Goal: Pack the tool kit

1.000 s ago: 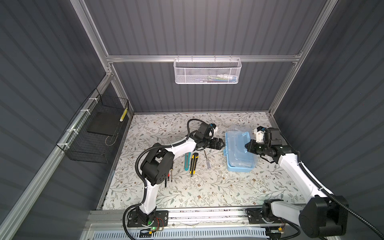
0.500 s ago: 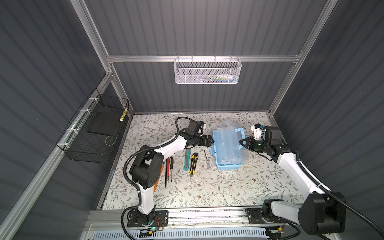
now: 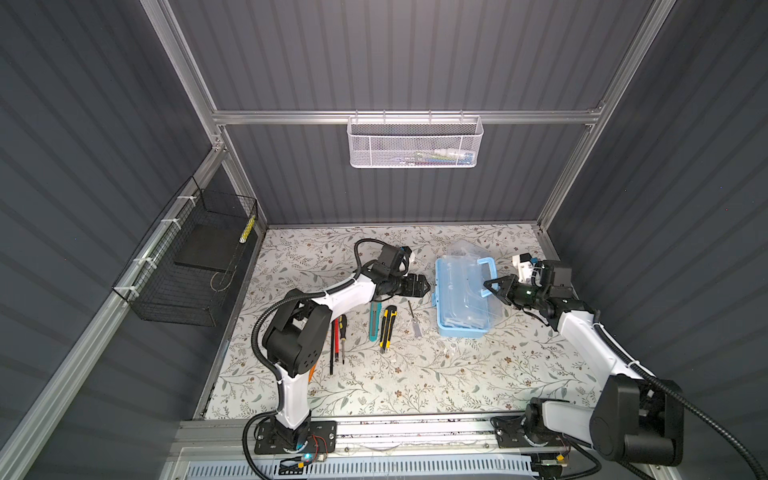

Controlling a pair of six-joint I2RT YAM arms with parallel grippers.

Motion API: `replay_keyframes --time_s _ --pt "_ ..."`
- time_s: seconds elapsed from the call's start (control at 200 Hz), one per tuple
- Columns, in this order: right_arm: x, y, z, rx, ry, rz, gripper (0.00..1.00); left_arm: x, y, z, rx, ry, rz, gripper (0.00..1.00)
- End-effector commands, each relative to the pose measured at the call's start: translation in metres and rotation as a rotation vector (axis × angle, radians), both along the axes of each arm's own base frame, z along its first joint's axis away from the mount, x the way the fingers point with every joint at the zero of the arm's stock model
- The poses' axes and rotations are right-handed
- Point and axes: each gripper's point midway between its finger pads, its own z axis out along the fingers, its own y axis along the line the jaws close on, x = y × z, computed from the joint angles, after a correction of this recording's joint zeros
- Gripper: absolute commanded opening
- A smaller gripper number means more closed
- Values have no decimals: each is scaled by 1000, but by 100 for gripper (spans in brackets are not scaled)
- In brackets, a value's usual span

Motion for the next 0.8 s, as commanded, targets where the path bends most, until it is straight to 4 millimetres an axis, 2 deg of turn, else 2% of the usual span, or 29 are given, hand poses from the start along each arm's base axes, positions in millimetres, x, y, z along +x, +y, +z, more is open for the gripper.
replay_keyframes --time_s 0.0,0.155,0.345,0.495,0.505,0.526,0.796 --pt "9 9 35 85 -148 71 0 -4 -19 1 -50 12 -43 88" --pt "10 8 34 94 -142 74 0 -8 -27 -5 -40 20 -60 88" --pt "8 8 33 86 -142 81 0 -7 -28 -10 -34 21 -58 88" --pt "7 7 33 88 -142 79 0 -9 -23 -34 22 65 -52 87" --pt "7 7 33 89 -143 79 0 -4 -27 -26 9 47 -53 87" --pt "7 6 33 90 -141 77 0 -3 -28 -25 11 45 -54 87" --pt "7 5 37 118 -163 79 0 -6 -19 -55 86 85 -39 87"
